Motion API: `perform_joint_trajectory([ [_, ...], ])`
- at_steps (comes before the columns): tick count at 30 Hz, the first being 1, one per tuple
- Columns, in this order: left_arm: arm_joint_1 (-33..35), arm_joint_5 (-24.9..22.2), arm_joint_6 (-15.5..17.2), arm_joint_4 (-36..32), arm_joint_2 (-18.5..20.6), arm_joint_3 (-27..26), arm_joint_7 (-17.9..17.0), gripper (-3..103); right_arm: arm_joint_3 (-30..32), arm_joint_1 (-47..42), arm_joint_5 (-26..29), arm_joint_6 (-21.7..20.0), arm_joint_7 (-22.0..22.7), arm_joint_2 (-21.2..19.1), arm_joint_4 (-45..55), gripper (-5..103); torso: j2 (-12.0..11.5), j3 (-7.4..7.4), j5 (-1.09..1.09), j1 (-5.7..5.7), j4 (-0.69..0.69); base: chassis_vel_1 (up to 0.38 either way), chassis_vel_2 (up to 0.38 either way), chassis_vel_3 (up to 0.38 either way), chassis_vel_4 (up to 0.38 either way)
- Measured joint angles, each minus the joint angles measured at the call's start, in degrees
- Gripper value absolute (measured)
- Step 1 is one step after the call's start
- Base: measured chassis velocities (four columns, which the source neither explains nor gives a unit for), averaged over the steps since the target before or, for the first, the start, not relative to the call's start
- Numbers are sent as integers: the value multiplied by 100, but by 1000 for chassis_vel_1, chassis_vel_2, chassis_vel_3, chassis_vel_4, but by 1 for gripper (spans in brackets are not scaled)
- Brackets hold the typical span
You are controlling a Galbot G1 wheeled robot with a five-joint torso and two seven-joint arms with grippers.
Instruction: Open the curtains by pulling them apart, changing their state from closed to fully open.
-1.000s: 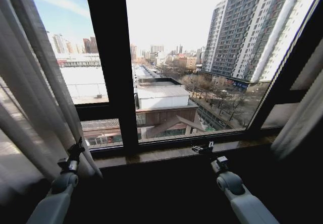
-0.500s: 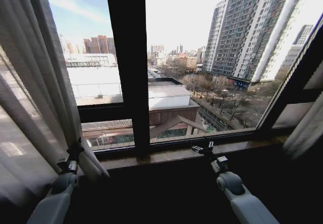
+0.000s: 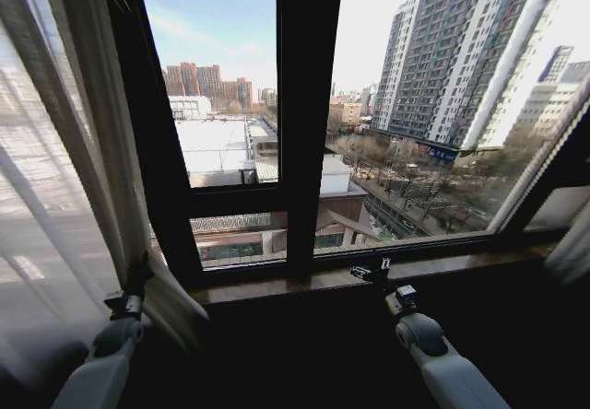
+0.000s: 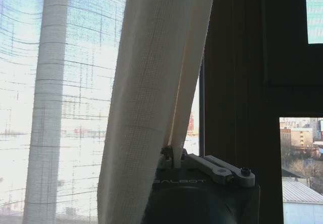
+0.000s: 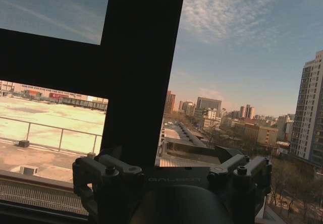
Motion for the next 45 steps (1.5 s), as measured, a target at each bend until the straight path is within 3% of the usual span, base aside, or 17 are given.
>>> perform_joint_trajectory([
  [13,-16,17,-26,-18,-3,9,-8,0,-1,0,0,0,0,1,0,100,0,2,0,4,3,363,267,-374,-268],
  [27,56,59,-49,-49,-46,28,-10,0,2,0,0,0,1,-1,-1,100,-1,2,0,3,-4,18,16,-19,-24],
  [32,112,63,-82,-56,-49,-15,-9,0,2,0,0,0,0,-1,0,100,-1,2,-3,4,2,13,8,-8,-8],
  [45,179,56,-138,-67,9,-93,-5,0,1,0,0,0,0,0,0,100,-1,1,1,3,0,169,90,-161,-102],
])
